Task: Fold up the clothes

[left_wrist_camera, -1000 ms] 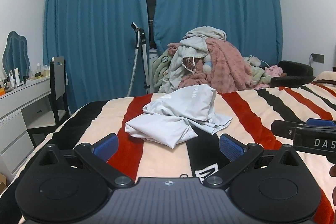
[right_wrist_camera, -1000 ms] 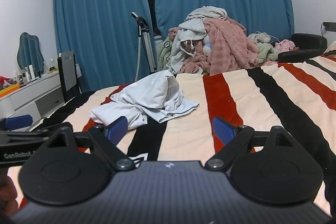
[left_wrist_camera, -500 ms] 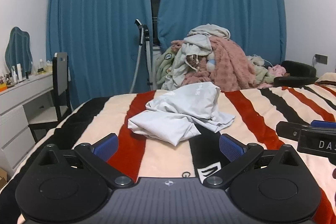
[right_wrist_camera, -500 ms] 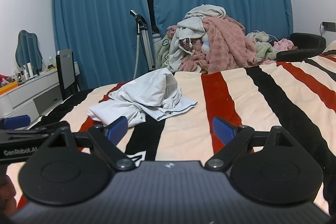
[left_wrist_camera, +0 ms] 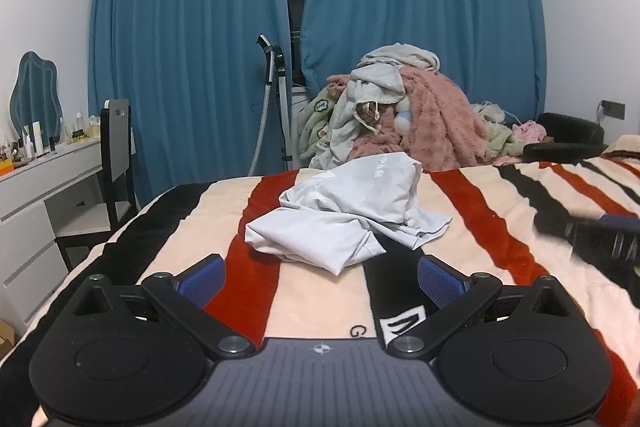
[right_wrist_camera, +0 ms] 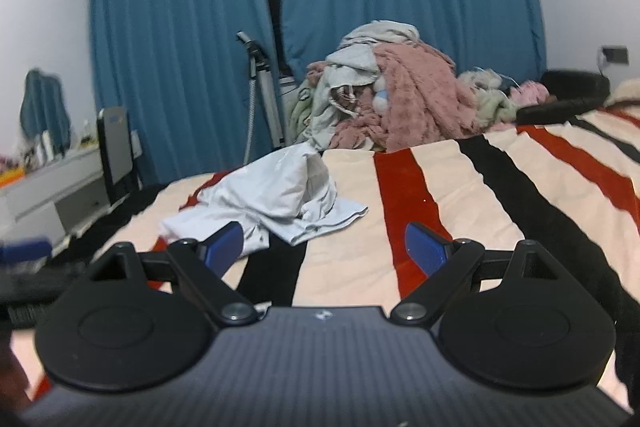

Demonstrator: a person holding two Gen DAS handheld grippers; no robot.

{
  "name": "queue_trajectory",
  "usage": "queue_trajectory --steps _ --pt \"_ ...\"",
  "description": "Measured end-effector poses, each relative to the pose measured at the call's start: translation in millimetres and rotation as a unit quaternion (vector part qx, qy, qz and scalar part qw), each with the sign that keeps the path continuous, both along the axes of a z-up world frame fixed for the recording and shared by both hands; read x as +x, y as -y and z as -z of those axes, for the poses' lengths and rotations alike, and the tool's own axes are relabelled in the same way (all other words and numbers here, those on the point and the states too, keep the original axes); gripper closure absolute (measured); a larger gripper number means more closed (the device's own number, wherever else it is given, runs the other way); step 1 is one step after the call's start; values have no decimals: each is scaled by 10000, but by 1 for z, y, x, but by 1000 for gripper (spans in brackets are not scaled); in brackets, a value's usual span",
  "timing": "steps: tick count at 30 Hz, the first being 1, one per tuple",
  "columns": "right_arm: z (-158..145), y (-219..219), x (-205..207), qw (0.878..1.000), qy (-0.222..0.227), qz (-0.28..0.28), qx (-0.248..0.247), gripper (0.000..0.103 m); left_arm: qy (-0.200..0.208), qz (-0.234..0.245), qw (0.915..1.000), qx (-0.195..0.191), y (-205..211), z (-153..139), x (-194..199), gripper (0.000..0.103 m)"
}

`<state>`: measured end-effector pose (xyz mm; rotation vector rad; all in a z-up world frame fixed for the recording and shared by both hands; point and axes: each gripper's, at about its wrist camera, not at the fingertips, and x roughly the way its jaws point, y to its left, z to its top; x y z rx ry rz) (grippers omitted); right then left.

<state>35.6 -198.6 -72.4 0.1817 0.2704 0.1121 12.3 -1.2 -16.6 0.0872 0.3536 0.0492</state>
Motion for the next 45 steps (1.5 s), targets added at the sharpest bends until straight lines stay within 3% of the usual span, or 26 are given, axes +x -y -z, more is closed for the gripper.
queue_trajectory --steps 3,8,12,16,20,22,23,25,27,30,38,45 --pt "-22 1 10 9998 67 151 131 14 -17 233 9997 21 1 0 16 0" --pt "-51 4 31 9988 290 286 271 14 -798 629 9933 -544 -5 6 85 1" --pt "-28 17 56 9987 127 407 281 14 -1168 562 9900 -565 0 25 154 4" --pt "8 40 79 9969 -125 771 118 14 -1355 422 9828 -1178 7 45 215 7" --pt "35 53 103 9940 -364 988 281 14 -1170 269 9887 -897 31 63 268 15" --pt "48 54 117 9937 -474 966 302 14 -1058 175 9930 -490 42 72 292 28" --pt "54 53 123 9941 -545 896 275 14 -1034 118 9941 -293 45 76 301 39" --pt "64 52 132 9942 -654 805 275 14 -973 131 9951 -127 47 76 310 54" --pt "72 53 139 9939 -729 762 318 14 -901 244 9956 -114 43 70 309 78" --pt "73 54 144 9931 -638 865 468 14 -825 393 9950 -398 25 53 291 87" --pt "64 39 127 9969 -184 721 237 14 -696 714 9889 -1103 -27 -6 188 90" --pt "46 7 90 9998 46 153 -82 14 -647 1110 9828 -1329 -62 -30 80 90"
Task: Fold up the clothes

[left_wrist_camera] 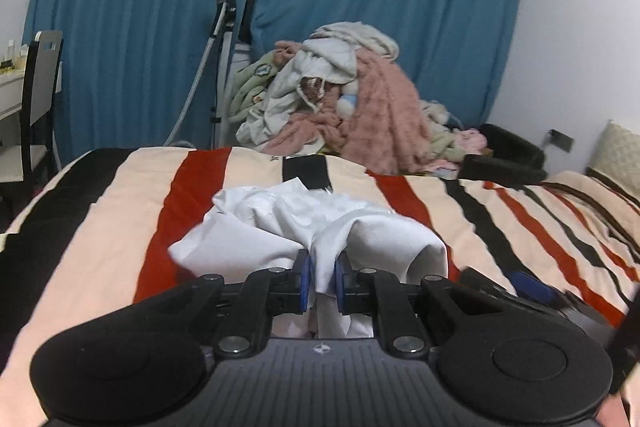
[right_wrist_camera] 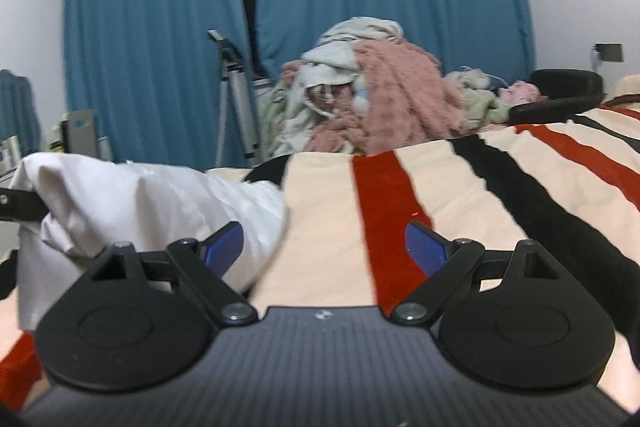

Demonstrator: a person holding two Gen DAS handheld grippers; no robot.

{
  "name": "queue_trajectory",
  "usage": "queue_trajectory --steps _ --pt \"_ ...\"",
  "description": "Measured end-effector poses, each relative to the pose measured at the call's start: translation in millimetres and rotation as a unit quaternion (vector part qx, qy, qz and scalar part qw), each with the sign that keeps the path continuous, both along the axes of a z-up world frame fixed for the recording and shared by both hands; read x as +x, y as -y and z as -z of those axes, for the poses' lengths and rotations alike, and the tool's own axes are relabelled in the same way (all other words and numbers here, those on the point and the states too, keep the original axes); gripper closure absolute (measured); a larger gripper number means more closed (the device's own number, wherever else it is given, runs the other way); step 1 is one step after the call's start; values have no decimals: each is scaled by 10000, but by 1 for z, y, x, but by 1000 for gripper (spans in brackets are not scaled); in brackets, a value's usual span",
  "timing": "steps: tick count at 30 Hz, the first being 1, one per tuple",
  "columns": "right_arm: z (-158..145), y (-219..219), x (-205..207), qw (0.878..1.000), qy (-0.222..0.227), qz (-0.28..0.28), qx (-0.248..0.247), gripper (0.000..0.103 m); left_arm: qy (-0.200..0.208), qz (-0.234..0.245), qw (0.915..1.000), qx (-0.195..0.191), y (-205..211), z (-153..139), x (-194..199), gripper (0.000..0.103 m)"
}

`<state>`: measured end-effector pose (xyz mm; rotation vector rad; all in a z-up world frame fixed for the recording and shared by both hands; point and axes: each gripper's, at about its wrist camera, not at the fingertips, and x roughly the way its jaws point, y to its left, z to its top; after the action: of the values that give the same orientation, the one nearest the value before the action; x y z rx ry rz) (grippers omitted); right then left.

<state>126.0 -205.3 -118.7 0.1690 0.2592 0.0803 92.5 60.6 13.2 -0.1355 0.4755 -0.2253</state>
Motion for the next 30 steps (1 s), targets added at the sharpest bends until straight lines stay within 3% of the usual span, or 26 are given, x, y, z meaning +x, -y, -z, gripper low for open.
queue_trajectory --steps 7,14,18,22,25,28,30 --pt "-4 -30 -45 9947 -575 -841 141 14 -71 -165 9987 -486 -38 16 -47 90" --pt "11 -38 -59 9748 -1252 -1283 1330 14 -225 -542 9941 -910 -66 27 -39 90" --pt "14 -45 -61 9689 -1252 -1412 1600 20 -129 -720 9921 -1021 -72 27 -31 90" --pt "20 -63 -49 9564 -1467 -1966 1585 20 119 -748 9898 -1206 -76 24 -27 91" --pt "37 -71 -35 9494 -1867 -1915 1648 31 140 -749 9912 -1086 -72 23 -22 91" --pt "53 -70 -24 9459 -2174 -1693 1716 66 118 -695 9927 -977 -67 23 -23 91" --pt "46 -64 -27 9525 -2013 -1545 1686 91 117 -647 9935 -930 -65 24 -24 91"
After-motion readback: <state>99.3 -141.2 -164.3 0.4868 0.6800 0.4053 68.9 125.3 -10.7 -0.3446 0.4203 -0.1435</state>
